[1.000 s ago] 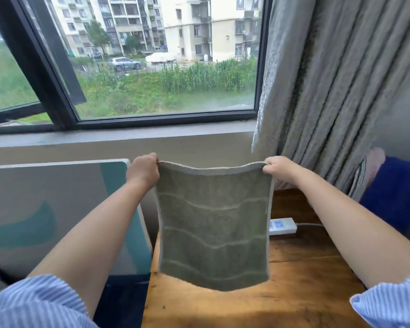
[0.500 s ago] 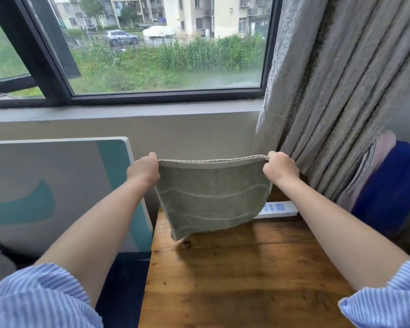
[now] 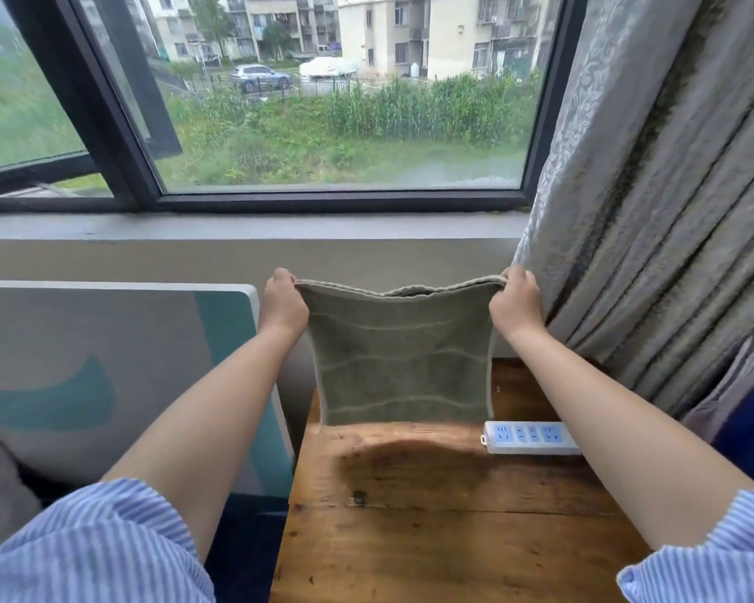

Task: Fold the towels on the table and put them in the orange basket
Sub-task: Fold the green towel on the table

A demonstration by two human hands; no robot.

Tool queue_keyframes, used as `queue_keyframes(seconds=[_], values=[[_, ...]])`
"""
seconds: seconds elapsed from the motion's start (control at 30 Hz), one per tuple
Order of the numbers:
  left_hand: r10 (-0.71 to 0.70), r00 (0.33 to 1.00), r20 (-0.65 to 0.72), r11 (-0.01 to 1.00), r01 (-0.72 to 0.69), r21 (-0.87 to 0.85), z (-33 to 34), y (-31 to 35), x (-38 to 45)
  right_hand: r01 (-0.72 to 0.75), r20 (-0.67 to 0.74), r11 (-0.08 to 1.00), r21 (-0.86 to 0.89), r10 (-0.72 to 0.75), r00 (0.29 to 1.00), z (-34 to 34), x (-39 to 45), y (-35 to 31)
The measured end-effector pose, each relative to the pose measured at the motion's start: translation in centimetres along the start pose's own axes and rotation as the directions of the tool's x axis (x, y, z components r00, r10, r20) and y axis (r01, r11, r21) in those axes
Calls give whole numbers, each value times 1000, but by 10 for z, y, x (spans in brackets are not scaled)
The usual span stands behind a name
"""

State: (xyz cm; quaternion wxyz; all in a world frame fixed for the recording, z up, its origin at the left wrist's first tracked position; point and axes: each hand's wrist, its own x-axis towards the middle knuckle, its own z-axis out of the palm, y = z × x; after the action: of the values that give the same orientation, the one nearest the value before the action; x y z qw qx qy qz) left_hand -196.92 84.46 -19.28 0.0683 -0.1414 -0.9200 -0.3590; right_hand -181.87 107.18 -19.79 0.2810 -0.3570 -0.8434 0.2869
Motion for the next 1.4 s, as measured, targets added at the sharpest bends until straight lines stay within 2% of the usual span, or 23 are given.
queue_keyframes(seconds=[0.13,0.23,0.3,0.37,0.4,0.43,0.5,0.57,0.6,0.9,1.0,1.07,1.13,1.2,1.23,1.3,1.4], values=[[69,992,-107,996,-75,-49,-5,-13,5,101,-23,995,15,-101,995,3,5,2],[151,983,-101,988,-153,-11,-8,-33,-10,159,23,987,-24,-159,987,4,-11,17],[245,968,-50,969,-243,48,-5,-52,-27,200,111,976,-87,-190,976,4,-30,35],[310,945,102,936,-322,140,0,-79,-49,244,264,955,-168,-195,945,5,-54,59],[310,922,231,910,-358,211,3,-93,-61,268,358,940,-210,-181,916,7,-69,72],[277,882,382,866,-401,298,4,-106,-75,299,456,916,-267,-153,877,9,-86,84],[151,757,636,743,-511,432,7,-125,-103,404,613,817,-411,-81,786,15,-121,108],[59,656,752,644,-601,473,11,-137,-133,508,700,697,-505,-13,714,22,-159,126],[39,623,782,609,-635,475,14,-143,-148,527,722,678,-513,9,692,24,-177,134],[9,424,906,461,-805,372,28,-205,-251,642,785,506,-576,122,608,15,-309,178],[-54,347,936,424,-841,336,29,-222,-277,700,812,420,-578,212,543,18,-341,177],[-88,314,945,402,-857,322,30,-230,-291,703,812,405,-584,281,512,22,-359,177],[-101,279,955,393,-871,296,31,-238,-304,695,805,407,-593,278,524,27,-376,170],[-106,248,963,396,-878,270,32,-247,-315,669,781,425,-609,179,598,33,-388,167],[-95,237,967,399,-881,255,31,-251,-320,668,779,408,-622,235,582,37,-396,167],[-78,216,973,390,-892,229,31,-260,-328,703,773,343,-623,409,486,43,-412,172],[-102,172,980,408,-891,199,34,-272,-339,710,752,320,-628,483,448,50,-422,174]])
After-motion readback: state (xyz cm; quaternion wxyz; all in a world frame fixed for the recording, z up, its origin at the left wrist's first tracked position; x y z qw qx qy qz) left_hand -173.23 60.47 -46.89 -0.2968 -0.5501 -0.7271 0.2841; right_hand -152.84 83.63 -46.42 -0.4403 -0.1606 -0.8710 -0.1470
